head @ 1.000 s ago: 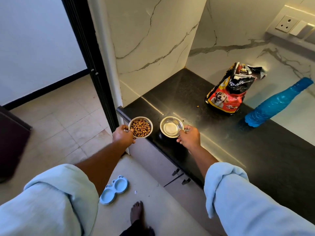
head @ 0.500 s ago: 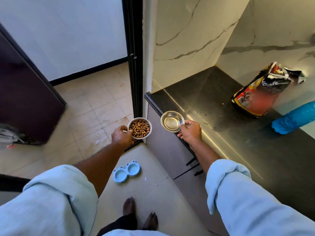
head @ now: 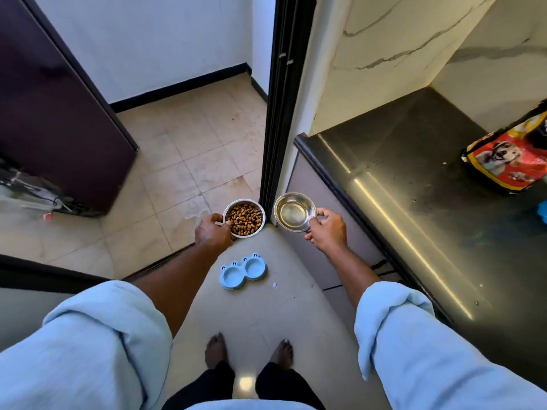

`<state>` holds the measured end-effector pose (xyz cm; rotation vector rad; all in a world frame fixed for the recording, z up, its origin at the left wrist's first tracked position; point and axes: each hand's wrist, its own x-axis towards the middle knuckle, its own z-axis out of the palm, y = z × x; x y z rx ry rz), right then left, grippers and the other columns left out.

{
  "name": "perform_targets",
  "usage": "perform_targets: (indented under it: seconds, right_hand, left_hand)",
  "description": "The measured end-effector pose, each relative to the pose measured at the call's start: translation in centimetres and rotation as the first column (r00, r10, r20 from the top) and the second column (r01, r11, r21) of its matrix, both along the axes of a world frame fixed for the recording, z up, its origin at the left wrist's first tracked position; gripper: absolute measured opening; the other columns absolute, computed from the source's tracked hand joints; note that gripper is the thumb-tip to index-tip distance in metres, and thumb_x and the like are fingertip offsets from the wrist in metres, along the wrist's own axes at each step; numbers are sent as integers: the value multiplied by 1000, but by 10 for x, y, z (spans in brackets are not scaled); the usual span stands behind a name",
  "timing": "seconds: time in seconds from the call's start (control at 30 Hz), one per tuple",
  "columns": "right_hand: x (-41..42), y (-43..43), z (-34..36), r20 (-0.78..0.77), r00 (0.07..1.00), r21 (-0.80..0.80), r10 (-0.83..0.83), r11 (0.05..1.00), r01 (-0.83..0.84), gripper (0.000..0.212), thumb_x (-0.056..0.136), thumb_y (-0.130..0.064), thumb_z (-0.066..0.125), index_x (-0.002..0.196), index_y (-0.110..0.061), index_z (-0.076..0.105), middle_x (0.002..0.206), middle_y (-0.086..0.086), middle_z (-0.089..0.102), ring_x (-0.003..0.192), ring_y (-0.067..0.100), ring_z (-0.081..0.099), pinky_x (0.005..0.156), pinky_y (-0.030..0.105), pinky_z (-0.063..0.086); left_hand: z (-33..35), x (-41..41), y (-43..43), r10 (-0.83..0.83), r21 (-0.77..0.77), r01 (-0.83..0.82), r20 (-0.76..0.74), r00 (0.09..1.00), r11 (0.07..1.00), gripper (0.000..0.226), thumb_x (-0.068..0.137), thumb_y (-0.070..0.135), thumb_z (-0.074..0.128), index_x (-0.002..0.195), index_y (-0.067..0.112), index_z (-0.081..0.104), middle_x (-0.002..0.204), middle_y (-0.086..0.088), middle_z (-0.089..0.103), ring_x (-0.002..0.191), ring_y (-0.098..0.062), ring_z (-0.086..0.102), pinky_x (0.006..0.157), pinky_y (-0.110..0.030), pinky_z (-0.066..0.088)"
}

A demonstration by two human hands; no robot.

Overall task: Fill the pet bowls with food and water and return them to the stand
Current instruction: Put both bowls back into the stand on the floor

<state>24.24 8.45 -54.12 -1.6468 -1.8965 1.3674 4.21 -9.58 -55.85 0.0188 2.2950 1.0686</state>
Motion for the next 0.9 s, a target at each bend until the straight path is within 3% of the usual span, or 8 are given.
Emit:
perform_targets:
  seconds: [0.17,0.43,0.53,0.63,0.77,0.9]
  right_hand:
    - [-16,-29,-41,23,1000,-49,8,999,-7,10,101,-13,64,110,-12,68,82,13,77,46,10,68,44,23,51]
    - [-39,-60,-127,37,999,-122,25,992,-21,14,100,-14,63,112,-12,68,81,15,77,48,12,68,54,31,58]
    - [-48,-65,-165,38,999,-146,35,989,-29,13,101,-15,63,113,-13,67,76,11,75,48,12,68,46,29,52]
    - [-53,-67,-204,45,997,-132,54,990,-48,12,100,-13,62,111,-13,67,70,7,73,49,15,69,43,30,51]
    - [-60,-64,-270,65,994,-135,87,988,-77,16,100,-15,63,115,-18,65,75,8,76,52,16,71,54,41,60]
    - [-59,-65,-336,93,992,-141,86,987,-72,16,100,-21,64,116,-22,65,79,5,78,51,10,71,64,35,60]
  left_hand:
    - [-44,-24,-29,24,-34,-23,21,999,999,20,99,20,68,118,12,68,91,-18,78,53,-21,69,69,-41,66]
    - [-111,-39,-60,-25,-87,29,46,999,996,21,102,19,64,122,13,66,100,-17,78,54,-20,69,54,-25,52]
    - [-150,-45,-64,-15,-108,20,47,999,994,17,101,18,64,118,15,68,98,-14,79,51,-16,67,49,-22,48]
    - [-198,-49,-65,-12,-130,18,53,999,991,27,101,21,64,126,13,69,98,-15,79,49,-16,67,49,-22,49]
    - [-267,-52,-63,41,-120,-32,75,996,992,32,101,23,65,132,14,66,102,-16,78,51,-17,68,48,-23,47]
    - [-329,-48,-66,89,-137,-76,89,992,988,31,102,25,64,131,15,65,100,-15,78,52,-16,70,51,-23,48]
